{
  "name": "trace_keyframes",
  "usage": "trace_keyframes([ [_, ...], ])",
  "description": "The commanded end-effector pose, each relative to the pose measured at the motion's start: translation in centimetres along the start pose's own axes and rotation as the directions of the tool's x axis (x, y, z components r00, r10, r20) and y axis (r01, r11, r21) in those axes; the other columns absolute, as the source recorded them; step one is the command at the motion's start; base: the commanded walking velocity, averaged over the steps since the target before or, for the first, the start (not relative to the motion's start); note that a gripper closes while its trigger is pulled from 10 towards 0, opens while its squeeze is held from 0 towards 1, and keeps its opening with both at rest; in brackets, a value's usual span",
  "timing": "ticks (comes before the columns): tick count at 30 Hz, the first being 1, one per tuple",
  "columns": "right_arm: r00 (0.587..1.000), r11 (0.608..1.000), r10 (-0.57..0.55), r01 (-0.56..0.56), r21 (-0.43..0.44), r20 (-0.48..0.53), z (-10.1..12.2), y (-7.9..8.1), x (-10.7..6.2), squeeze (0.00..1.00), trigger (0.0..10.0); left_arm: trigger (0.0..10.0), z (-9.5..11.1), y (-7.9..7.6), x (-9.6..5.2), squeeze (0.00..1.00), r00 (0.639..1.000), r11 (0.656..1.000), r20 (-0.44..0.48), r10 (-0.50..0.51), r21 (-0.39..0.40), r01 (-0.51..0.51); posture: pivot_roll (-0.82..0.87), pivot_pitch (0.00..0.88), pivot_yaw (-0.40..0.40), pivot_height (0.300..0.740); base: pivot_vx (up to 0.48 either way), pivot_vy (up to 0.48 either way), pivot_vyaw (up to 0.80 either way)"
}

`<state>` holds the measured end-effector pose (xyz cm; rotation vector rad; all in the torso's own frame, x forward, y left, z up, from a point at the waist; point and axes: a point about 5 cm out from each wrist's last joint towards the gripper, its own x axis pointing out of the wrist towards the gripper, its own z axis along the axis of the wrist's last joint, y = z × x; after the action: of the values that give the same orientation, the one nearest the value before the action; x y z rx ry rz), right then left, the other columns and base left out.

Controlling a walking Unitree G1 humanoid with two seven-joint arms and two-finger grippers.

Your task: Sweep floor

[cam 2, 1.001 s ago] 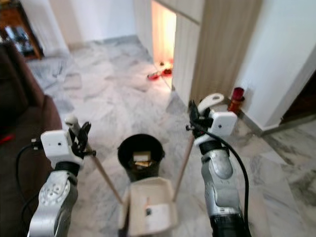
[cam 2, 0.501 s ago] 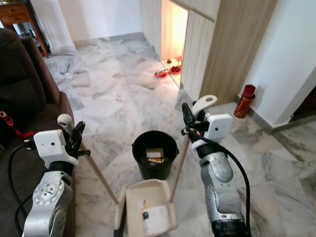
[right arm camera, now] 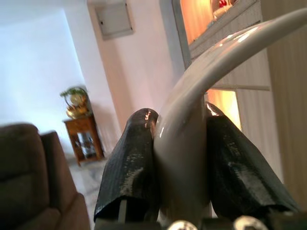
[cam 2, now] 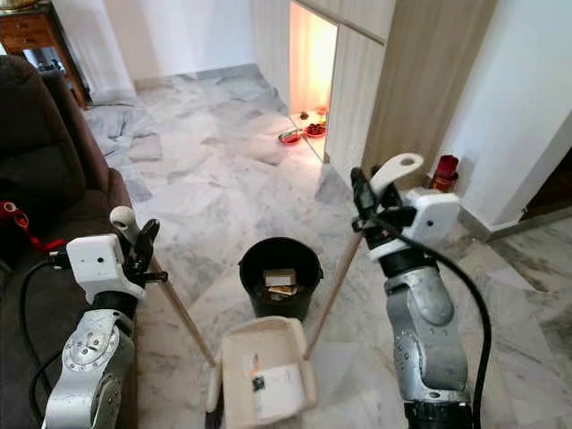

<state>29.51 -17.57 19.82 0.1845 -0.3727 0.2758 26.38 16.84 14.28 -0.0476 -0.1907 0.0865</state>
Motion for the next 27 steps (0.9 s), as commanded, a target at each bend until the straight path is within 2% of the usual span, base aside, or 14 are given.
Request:
trace_keyframes([
  [1,0.994,0.999,0.029,-0.032,0.019,0.103,2.4,0.5,0.7,0.00,10.0,10.0,0.9,-0.3,0.4,0.00,0.998,1.000,0.053,-0.021,0.006,0.021,0.00,0.000,0.051,0.740,0.000,0.000,0.00],
  [4,0.994,0.998,0.067,-0.068,0.016,0.083,2.3,1.0,0.7,0.00,10.0,10.0,0.9,-0.3,0.4,0.00,0.998,1.000,0.052,-0.021,0.007,0.021,0.00,0.000,0.050,0.740,0.000,0.000,0.00],
  [8,0.994,0.998,0.050,-0.052,0.020,0.096,2.6,1.7,0.4,0.00,10.0,10.0,0.9,-0.3,0.4,0.00,0.998,1.000,0.052,-0.018,0.009,0.018,0.00,0.000,0.053,0.740,0.000,0.000,0.00],
  [10,0.991,0.999,0.017,-0.012,-0.037,0.134,3.4,1.5,0.9,0.00,10.0,10.0,0.9,-0.3,0.4,0.00,0.999,1.000,0.050,-0.021,0.010,0.020,0.00,0.000,0.056,0.740,0.000,0.000,0.00],
  [12,0.978,0.997,-0.054,0.063,-0.039,0.200,4.7,1.2,1.7,0.00,10.0,10.0,0.8,-0.3,0.4,0.00,0.999,1.000,0.048,-0.026,0.014,0.026,0.00,0.000,0.057,0.740,0.000,0.000,0.00],
  [16,0.950,0.985,-0.116,0.147,-0.088,0.289,6.8,1.1,2.8,0.00,10.0,10.0,0.8,-0.4,0.4,0.00,0.998,0.999,0.049,-0.029,0.017,0.028,0.00,0.000,0.057,0.740,0.000,0.000,0.00],
  [22,0.927,0.970,-0.181,0.223,-0.095,0.328,7.5,0.6,3.5,0.00,10.0,10.0,0.8,-0.4,0.4,0.00,0.998,0.999,0.053,-0.026,0.019,0.026,0.01,0.000,0.055,0.740,0.000,0.000,0.00],
  [27,0.912,0.952,-0.181,0.256,-0.166,0.367,7.7,0.9,4.1,0.00,10.0,10.0,1.0,-0.3,0.5,0.00,0.998,1.000,0.061,-0.022,0.021,0.021,0.01,0.000,0.056,0.740,0.000,0.000,0.00],
])
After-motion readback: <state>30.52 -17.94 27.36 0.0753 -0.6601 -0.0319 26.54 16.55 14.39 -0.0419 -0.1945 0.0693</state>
